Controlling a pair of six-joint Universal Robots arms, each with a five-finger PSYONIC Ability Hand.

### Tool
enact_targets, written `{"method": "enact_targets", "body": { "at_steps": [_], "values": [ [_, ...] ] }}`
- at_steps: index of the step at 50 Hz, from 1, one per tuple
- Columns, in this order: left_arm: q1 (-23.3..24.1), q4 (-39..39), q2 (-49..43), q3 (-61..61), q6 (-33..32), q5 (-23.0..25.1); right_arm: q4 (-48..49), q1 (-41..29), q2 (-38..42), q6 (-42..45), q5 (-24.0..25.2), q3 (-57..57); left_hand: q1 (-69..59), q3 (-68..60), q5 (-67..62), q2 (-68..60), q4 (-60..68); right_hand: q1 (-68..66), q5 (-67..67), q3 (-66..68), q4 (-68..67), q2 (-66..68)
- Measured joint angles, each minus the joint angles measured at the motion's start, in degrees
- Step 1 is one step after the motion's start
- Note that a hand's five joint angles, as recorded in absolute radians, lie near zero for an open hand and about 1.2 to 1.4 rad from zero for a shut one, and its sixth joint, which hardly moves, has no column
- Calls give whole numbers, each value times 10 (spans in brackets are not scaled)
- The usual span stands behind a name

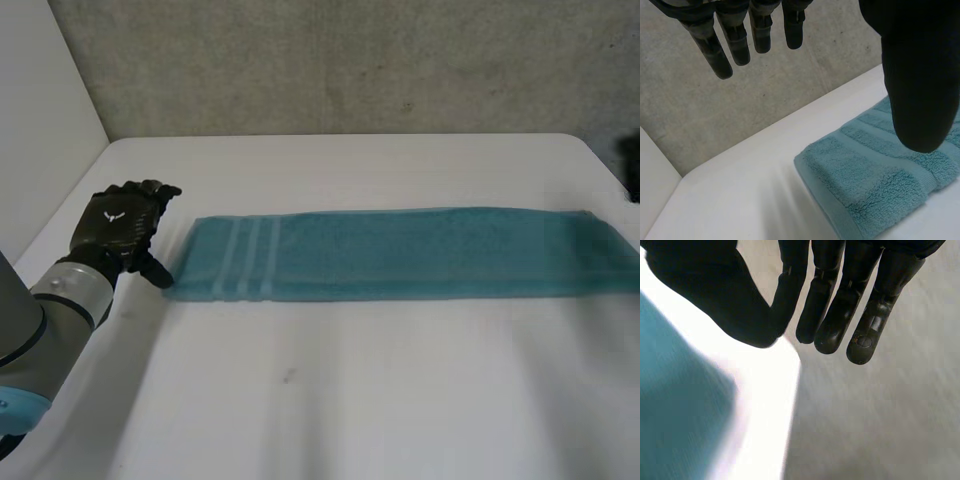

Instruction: Fold the laundry

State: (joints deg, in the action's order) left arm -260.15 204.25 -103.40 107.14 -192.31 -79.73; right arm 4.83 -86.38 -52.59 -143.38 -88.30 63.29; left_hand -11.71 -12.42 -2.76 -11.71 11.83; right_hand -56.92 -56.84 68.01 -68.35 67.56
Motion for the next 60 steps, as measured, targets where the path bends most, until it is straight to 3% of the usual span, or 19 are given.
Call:
{"method": "enact_targets", "body": {
  "at_steps": [3,6,11,21,30,32,42,48,60],
  "values": [
    [0,0,0,0,0,0,-1,-70,-6,-10,-2,-13,0,0,0,0,0,0,-1,0,0,0],
    [0,0,0,0,0,-1,-1,-122,-8,-31,-7,-16,0,0,0,0,0,211,225,-241,241,-243],
    [0,-1,1,1,0,-1,-2,-146,-9,-64,-8,2,0,0,0,0,0,298,358,-374,375,-368],
    [1,-1,2,3,1,0,-3,-52,-25,-101,22,87,0,0,0,0,0,302,367,-379,382,-373],
    [6,-1,2,6,1,0,-4,56,-33,-101,126,135,0,0,0,0,0,282,337,-341,346,-337],
    [8,-1,1,6,1,0,-9,103,-30,-99,188,146,0,0,0,0,0,274,328,-329,333,-327],
    [10,-1,0,9,1,1,-53,161,10,-92,294,130,0,0,0,0,0,266,321,-322,326,-321],
    [12,-2,-1,10,1,2,-61,175,32,-88,316,118,0,0,0,0,0,263,316,-318,321,-318],
    [13,-1,-2,10,1,3,-57,183,49,-72,316,111,0,0,0,0,0,232,288,-285,290,-283]
  ]
}}
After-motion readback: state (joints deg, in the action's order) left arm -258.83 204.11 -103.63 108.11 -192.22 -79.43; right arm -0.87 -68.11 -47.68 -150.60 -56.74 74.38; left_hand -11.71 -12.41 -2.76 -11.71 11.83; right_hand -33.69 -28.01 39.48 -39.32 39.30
